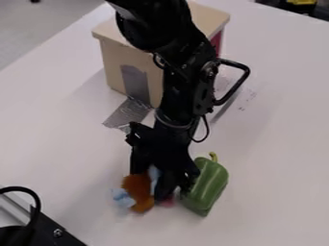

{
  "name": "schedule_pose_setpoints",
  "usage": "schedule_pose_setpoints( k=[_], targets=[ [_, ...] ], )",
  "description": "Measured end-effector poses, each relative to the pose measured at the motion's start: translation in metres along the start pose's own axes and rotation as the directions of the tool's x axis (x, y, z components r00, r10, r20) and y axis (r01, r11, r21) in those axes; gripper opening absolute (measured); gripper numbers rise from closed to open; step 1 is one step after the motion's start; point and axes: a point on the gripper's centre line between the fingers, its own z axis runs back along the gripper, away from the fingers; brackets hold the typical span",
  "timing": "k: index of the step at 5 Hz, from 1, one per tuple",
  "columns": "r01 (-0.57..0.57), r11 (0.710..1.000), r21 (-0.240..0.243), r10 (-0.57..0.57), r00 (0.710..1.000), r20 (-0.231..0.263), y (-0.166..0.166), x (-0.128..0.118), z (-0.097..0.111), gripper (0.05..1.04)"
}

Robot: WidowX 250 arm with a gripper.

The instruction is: Picked the brown thing from the table and placed it on the fixed drawer

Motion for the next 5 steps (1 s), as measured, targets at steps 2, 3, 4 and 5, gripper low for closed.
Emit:
schedule_pose_setpoints(
  k=[2, 3, 4, 5],
  targets=[
    [-0.045, 0.999, -0.014, 0.046, 0.987, 0.151, 0.010, 0.015, 0.089, 0.409],
    [-0.062, 0.998, 0.002, 0.059, 0.958, 0.280, 0.020, 0.049, 0.136, 0.396],
    [-0.122, 0.993, -0.004, 0.117, 0.936, 0.333, 0.050, 0.089, 0.159, 0.395],
    [-0.163, 0.987, -0.010, 0.157, 0.931, 0.329, 0.079, 0.121, 0.159, 0.395]
  ],
)
